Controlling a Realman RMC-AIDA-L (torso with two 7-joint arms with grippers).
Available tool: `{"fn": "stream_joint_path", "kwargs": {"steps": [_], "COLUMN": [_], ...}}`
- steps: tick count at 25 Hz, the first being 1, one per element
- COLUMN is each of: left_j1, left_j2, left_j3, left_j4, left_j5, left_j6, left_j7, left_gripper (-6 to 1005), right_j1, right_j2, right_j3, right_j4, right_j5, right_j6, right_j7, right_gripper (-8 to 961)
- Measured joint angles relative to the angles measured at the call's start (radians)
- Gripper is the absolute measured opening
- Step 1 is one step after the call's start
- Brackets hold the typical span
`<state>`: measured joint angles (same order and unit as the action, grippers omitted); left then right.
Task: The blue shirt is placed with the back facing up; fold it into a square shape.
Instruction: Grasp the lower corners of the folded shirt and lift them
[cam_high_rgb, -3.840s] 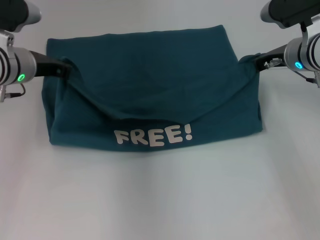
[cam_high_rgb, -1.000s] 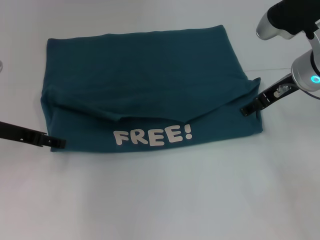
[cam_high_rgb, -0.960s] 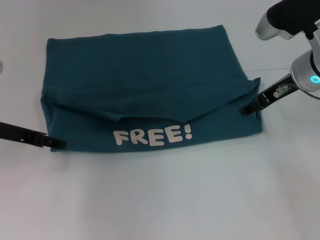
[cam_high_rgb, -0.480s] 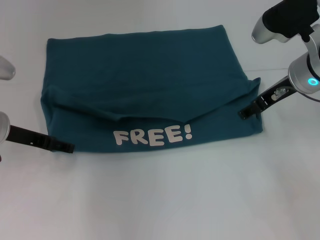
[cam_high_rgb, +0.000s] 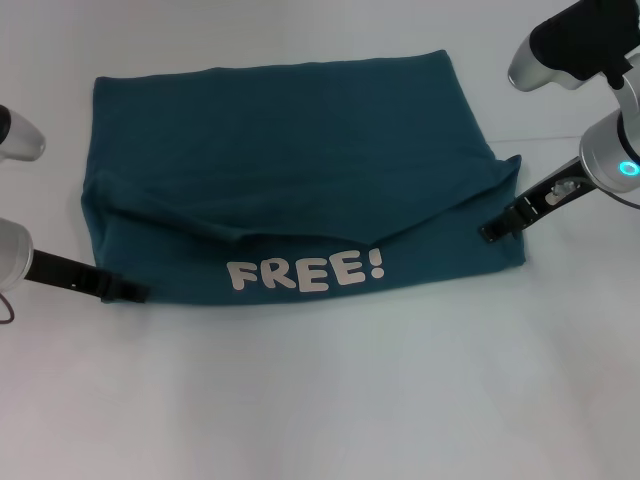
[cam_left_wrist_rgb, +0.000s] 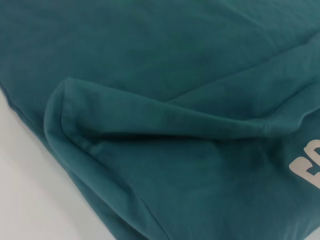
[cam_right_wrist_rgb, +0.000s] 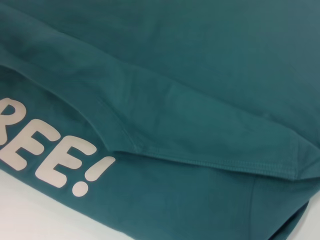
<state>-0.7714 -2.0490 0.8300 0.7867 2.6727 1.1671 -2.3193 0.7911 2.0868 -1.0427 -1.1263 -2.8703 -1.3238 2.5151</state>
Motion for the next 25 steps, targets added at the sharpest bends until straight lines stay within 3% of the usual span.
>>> {"fn": "stream_joint_path", "kwargs": {"steps": [4, 15, 17, 25], "left_j1": [-0.002, -0.015, -0.016, -0.016], "left_j2": [0.002, 0.000, -0.001, -0.004], "left_j3": [0.000, 0.006, 0.008, 0.030], "left_j4": [-0.001, -0.029, -0.029, -0.029], "left_j5": [0.006, 0.026, 0.026, 0.026], "left_j6": [-0.001, -0.018, -0.017, -0.021], "left_j7": [-0.005, -0.003, 0.000, 0.001], "left_gripper": [745, 321, 70, 45], "right_j1": [-0.007, -0.026, -0.030, -0.069], "right_j2": [0.000, 0.000, 0.000, 0.001], "right_j3": [0.009, 0.093, 0.120, 0.161], "right_j4": [0.000, -0.003, 0.002, 0.091], "right_j5": [0.001, 0.001, 0.001, 0.037], "right_j6": [-0.001, -0.027, -0.025, 0.092], "right_j7": [0.003, 0.051, 0.057, 0.061], "right_gripper": [919, 919, 918, 918]}}
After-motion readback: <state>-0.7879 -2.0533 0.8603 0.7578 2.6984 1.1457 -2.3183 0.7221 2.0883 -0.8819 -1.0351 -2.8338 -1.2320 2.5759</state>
